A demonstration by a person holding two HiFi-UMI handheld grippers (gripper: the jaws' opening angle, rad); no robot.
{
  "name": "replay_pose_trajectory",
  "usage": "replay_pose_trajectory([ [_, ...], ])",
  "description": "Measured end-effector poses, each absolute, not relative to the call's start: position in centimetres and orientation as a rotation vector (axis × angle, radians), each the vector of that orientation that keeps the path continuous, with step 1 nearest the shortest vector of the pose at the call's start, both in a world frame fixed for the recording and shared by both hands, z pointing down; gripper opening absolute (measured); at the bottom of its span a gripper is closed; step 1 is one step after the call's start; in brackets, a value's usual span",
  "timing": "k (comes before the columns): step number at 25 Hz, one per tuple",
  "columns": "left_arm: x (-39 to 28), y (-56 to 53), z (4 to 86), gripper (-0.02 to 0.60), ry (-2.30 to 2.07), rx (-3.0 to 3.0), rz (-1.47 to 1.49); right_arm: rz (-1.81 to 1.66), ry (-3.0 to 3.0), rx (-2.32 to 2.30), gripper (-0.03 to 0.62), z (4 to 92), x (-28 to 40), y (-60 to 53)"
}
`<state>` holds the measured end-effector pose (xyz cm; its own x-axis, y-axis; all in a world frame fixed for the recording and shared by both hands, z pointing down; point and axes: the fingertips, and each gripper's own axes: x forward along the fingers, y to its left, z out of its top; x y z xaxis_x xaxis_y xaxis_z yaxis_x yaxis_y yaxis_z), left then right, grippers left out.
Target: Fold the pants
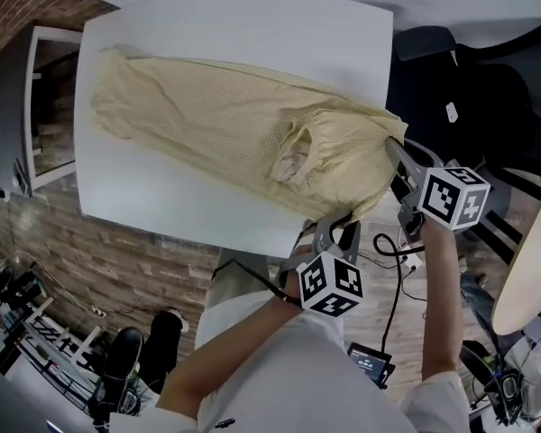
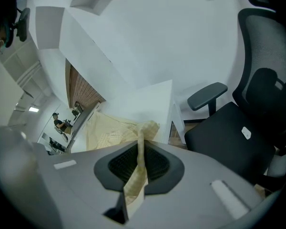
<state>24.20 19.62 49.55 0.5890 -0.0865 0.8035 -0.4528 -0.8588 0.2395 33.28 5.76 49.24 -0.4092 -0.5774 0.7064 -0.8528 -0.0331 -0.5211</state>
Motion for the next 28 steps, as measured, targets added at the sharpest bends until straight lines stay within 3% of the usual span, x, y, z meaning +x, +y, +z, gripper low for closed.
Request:
replay_pose_trajectory([
  [12,22.2,18.5,42.8,0.044,-0.501,2.353,0.867,1.31,-2.037,1.57,0.028,43.5,32.1,5.9],
  [28,12.1,10.5,37.4,0.045,-0.735,2.279,0.643,1.182,-2.154,1.483,0.028,37.8,22.5,-1.4],
])
